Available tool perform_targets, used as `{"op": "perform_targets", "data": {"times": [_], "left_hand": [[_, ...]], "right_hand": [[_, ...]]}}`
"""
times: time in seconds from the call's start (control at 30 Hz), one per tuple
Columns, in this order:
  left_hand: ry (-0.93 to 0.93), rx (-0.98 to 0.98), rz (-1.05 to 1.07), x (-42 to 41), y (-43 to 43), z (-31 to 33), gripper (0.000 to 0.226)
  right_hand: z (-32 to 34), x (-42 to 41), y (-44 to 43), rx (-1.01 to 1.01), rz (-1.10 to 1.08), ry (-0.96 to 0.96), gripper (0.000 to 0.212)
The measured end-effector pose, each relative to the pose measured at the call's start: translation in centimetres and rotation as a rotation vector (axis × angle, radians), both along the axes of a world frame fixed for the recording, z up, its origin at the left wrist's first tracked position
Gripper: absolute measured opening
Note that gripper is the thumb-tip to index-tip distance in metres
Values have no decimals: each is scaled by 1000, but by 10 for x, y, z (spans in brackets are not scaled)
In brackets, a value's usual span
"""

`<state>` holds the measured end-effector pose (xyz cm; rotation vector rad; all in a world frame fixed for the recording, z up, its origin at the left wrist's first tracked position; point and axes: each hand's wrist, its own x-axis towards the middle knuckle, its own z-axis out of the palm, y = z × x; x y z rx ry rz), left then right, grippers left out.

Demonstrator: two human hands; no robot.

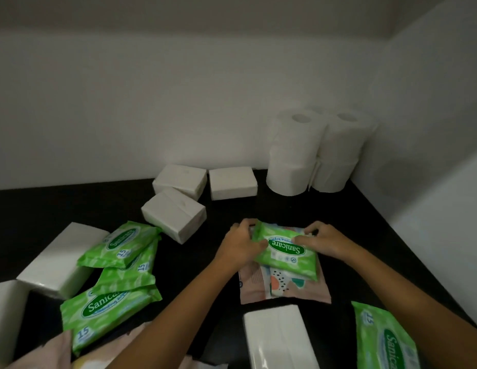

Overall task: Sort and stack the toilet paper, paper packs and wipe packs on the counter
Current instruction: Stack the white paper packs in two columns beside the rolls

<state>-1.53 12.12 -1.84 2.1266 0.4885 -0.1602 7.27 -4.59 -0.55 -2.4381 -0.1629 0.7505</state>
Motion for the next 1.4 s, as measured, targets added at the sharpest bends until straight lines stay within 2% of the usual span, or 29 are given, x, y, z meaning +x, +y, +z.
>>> {"op": "perform_targets", "data": {"times": [0.07,0.13,0.2,0.33,0.47,0.5,0.63,0.87,0.97,1.03,1.1,1.17,1.23,1.3,1.4], "left_hand": [[22,118,14,6,3,-2,67],[70,135,11,12,6,-2,73],[130,130,-8,17,8,-3,77],[194,272,-69,16,10,-10,75],[201,321,-64,4,8,-15,76],[210,322,-64,0,5,-15,76],[217,389,-71,-14,-11,-17,73],[270,477,-136,-24,-23,-10,72],[175,498,-101,-27,-13,-1,76],[12,548,29,-29,4,12,85],[-116,586,173,-27,31,24,75],[-127,577,286,-21,60,33,60],[-47,515,346,-11,88,41,58],[-27,488,349,3,107,44,58],[-88,549,302,23,118,38,59]], "right_hand": [[-1,9,6,-20,62,-90,70],[-5,15,14,-12,141,-110,72],[-11,18,23,-37,230,-78,70],[-23,23,30,-26,339,-56,61],[-26,25,24,37,386,-28,77],[-27,25,22,44,392,-21,75],[-21,22,17,30,447,8,47],[-10,21,17,-16,526,44,34],[-8,26,28,31,474,-28,33],[-5,34,40,90,397,-94,45],[-1,42,56,163,316,-145,55],[2,48,75,222,294,-195,60],[4,54,96,244,321,-236,60],[5,61,120,266,313,-256,58],[5,75,152,215,339,-373,62]]}}
